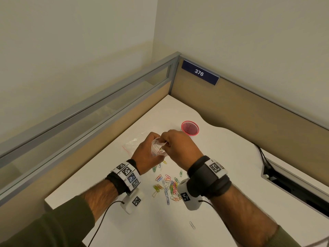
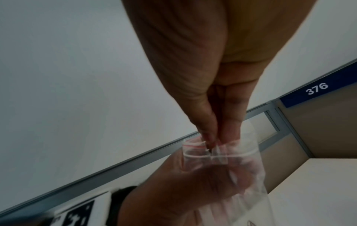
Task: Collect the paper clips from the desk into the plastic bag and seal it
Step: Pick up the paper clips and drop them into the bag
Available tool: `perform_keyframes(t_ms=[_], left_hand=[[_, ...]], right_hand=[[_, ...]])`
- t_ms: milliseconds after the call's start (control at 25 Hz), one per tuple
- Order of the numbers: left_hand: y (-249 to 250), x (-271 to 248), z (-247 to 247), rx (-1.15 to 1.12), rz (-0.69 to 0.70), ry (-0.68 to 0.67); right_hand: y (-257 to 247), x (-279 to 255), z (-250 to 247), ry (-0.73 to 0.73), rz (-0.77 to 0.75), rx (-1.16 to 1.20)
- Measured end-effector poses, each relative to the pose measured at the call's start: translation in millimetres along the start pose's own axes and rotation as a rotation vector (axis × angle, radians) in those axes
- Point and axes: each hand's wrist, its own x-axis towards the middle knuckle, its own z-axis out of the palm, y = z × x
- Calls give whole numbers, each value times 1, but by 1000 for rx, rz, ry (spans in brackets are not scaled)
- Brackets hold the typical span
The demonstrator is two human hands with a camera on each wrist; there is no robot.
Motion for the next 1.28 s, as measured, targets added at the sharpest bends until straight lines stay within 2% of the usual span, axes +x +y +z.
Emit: perform_keyframes(t_ms=[240,400,600,920,1040,1120,1200,1280], left_hand=[[1,-3,-2,9,34,-4],[0,-2,0,-5,31,-11],[6,-7,1,-77,15,-25],[7,-3,8,-31,107,28],[5,-3,-1,-81,96,36],[2,-4,-8,-95,80,41],[-1,-6,-13,-96,65,52],[-3,-8,-17,-95,57,57]], right_hand=[[10,0,-1,153,80,14],[15,6,7,102,137,0],[20,11,3,164,172,220],[27,5,-1,187,223,505],[54,-7,9,250,274,522],[89,-20,35,182,358,366],[122,-39,71,-42,480,128],[141,-62,109,-241,583,6]])
